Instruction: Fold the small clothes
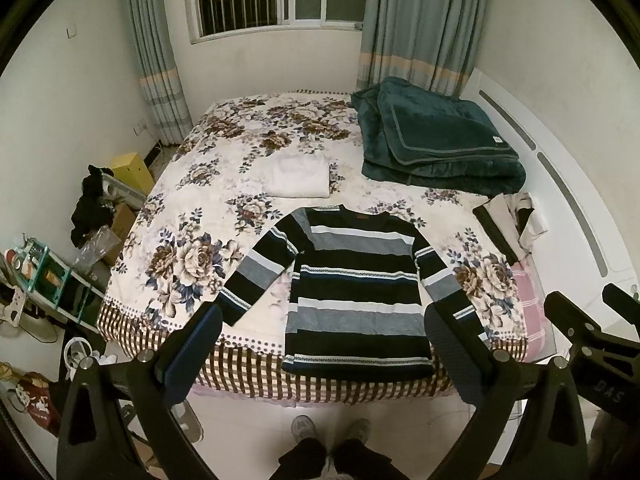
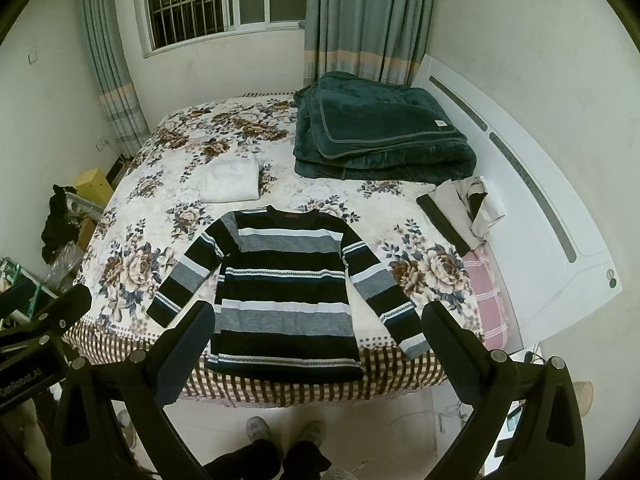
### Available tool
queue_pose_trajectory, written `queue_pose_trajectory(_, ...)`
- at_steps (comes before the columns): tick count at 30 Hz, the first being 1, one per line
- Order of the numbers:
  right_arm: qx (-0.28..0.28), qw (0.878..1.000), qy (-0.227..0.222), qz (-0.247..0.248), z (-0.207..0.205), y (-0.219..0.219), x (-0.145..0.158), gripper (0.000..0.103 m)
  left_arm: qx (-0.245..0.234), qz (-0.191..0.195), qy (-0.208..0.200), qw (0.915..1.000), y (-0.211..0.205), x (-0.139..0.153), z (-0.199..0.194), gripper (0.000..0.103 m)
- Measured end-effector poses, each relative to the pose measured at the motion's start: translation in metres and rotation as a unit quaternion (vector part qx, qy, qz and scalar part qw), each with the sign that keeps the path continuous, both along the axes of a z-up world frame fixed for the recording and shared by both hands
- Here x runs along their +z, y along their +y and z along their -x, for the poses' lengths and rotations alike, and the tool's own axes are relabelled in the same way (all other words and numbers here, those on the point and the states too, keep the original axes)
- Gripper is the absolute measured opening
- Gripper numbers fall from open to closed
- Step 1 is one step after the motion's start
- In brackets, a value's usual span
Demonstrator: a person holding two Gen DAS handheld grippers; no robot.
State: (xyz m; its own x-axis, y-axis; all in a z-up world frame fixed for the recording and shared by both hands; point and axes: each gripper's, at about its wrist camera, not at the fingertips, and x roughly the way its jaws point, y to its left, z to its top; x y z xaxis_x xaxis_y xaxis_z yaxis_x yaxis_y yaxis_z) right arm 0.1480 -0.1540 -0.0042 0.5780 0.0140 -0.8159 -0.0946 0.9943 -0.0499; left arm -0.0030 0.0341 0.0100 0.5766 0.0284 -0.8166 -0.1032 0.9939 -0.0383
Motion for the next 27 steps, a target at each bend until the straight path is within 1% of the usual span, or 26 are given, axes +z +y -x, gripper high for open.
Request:
queue_pose_trajectory(7,0.001,1.000,0.000,-0.001,-0.0001,-0.0002,-0.0003,0.103,0.007,-0.015,-0.002,0.9999,0.0002,0.0003,0.0004,0.103)
queue_pose_trajectory(27,-0.001,1.000,-0.001,0.000,-0.0003,0.0018,0.0001,0.103,0.007,-0.015,-0.002,0.9999,0.0008,0.0008,0.0005,0.103)
